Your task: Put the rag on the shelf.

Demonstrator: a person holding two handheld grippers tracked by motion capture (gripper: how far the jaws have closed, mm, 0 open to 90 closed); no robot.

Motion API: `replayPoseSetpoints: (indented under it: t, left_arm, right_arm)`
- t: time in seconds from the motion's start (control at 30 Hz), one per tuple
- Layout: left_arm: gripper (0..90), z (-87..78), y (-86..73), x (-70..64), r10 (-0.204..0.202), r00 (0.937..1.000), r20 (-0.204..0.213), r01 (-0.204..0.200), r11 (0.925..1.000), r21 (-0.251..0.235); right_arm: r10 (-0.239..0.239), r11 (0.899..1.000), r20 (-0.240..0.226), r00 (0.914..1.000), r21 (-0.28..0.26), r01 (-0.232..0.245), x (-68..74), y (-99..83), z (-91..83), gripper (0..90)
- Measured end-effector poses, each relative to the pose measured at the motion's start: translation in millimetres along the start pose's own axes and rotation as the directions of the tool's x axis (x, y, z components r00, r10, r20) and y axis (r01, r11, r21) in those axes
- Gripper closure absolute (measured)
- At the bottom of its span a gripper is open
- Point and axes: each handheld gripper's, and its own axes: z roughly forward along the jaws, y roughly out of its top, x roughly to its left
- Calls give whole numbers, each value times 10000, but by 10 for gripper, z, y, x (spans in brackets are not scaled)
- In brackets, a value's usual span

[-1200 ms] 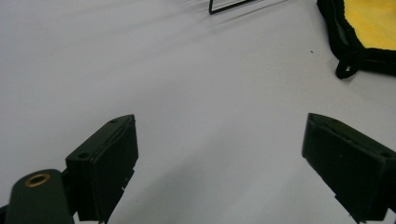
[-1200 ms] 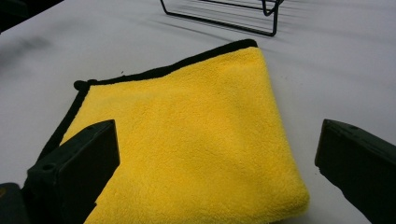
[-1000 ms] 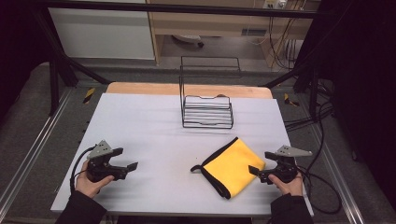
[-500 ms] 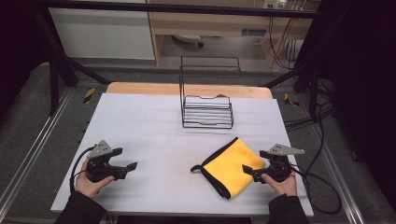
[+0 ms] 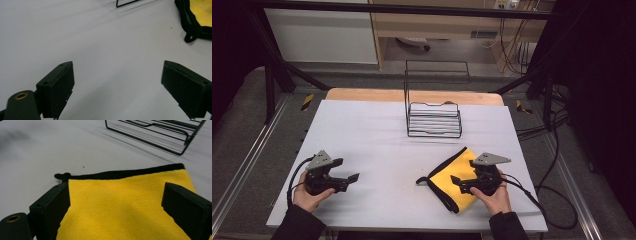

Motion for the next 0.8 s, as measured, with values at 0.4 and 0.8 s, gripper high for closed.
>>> replayPoseSetpoints:
  t: [0.4, 0.8]
  left_arm:
    - [117, -8, -6, 12, -34, 10000, -90, 35, 10000, 34]
    - [124, -16, -8, 11, 2, 9999, -145, -1, 10000, 25]
  right_arm:
    - [-1006, 9894, -441, 9940, 1008, 1046, 458, 134, 438, 365]
    - [-1508, 9698, -69, 9885, 1927, 1492, 612, 122, 726, 523]
